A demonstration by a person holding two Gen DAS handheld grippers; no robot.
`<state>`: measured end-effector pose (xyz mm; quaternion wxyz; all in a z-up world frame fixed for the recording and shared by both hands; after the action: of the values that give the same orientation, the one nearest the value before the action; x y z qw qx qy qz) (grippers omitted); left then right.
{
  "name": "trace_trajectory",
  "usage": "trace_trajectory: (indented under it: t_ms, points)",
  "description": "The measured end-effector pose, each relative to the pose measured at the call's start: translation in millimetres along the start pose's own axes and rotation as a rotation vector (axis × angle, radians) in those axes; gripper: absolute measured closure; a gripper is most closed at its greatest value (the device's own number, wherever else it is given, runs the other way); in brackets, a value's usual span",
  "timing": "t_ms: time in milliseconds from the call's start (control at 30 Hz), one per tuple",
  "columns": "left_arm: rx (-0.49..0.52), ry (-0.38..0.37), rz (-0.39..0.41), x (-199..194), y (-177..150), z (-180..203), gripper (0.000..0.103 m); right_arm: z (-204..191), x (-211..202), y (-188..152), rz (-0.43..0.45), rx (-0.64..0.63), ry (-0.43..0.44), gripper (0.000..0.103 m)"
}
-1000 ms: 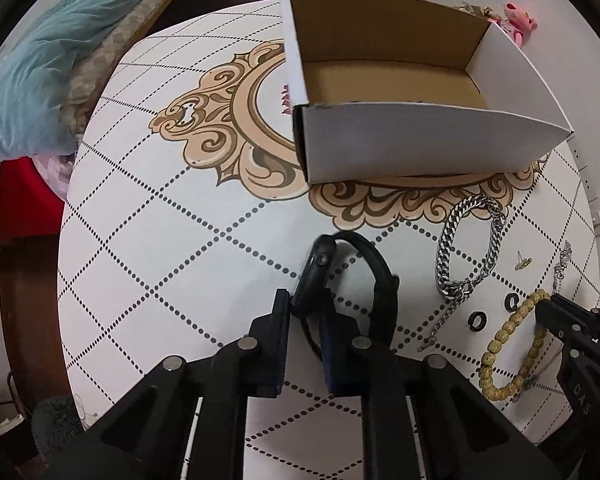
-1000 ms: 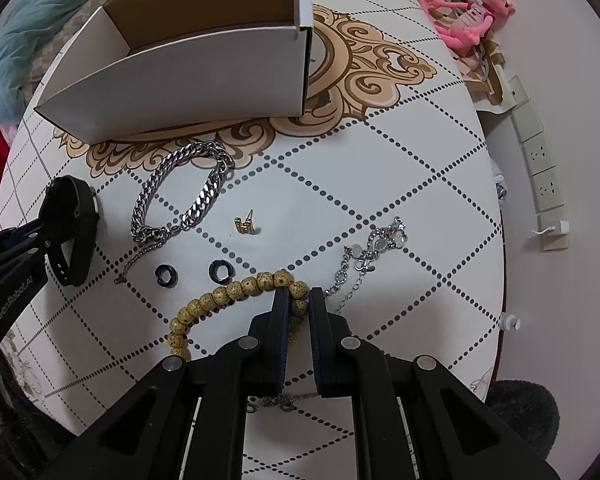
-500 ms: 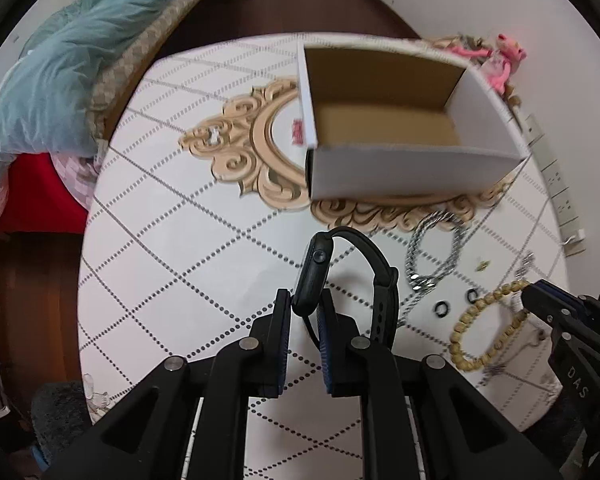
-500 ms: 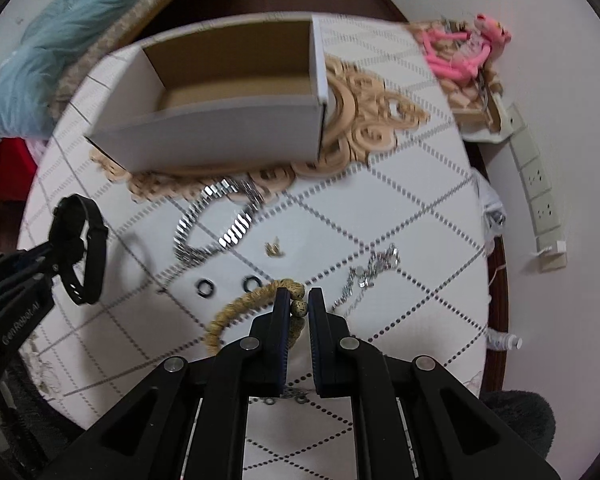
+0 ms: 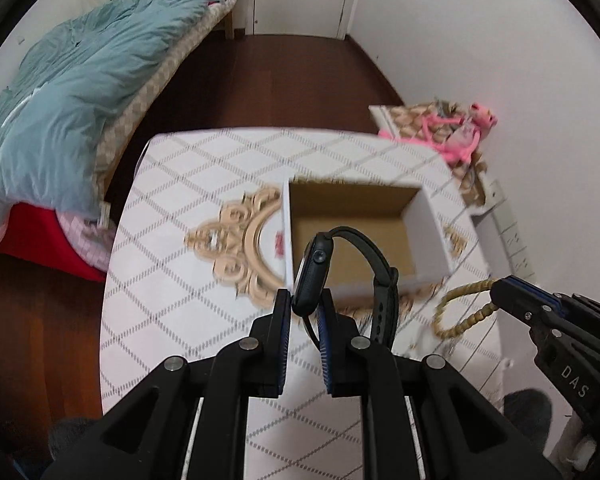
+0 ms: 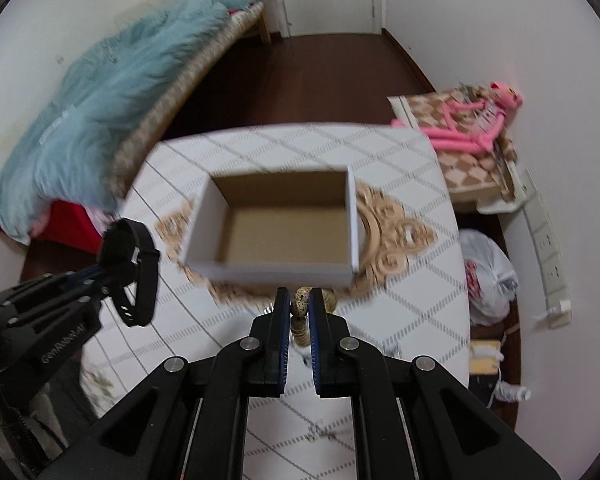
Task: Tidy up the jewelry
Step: 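Carry the watch with the left tool into the white box while the right tool drops the bead bracelet in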
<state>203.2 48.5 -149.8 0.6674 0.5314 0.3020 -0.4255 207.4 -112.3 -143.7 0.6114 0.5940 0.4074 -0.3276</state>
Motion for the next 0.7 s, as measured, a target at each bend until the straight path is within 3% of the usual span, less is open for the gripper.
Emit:
trace_trajectory:
  t_ms: [200, 533, 633, 700]
  points:
    - [-0.022, -0.062, -0.037, 20.9, 41.0, -1.8, 0.093, -0.6, 6.9, 54.4, 0.007, -0.015, 0.066, 0.094]
    - [-0.108, -0.161, -0.154, 72.4, 68.1, -9.5, 0.092, 3.8, 72.5, 96.1, -0.128, 0.021, 0.116, 0.094]
    - [-0.136, -0.173, -0.194, 83.3, 73.0, -8.6, 0.09, 5.0, 85.2, 101.5, -0.161, 0.034, 0.148, 0.094]
    - [-0.151, -0.166, -0.217, 88.4, 75.1, -9.3, 0.079, 5.6, 92.8, 103.9, -0.198, 0.058, 0.192, 0.093]
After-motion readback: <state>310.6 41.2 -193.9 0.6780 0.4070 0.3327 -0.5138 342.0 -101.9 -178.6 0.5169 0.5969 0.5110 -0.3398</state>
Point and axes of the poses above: each gripper's, at about its wrist camera, not at the fingertips, and x roughly the way its jaws point, z to its right, y to its top, the point moved 5 cm from there along x, roughly the way its jaws point, and after that the axes turned 8 degrees about -y, right-handed, at the moved point
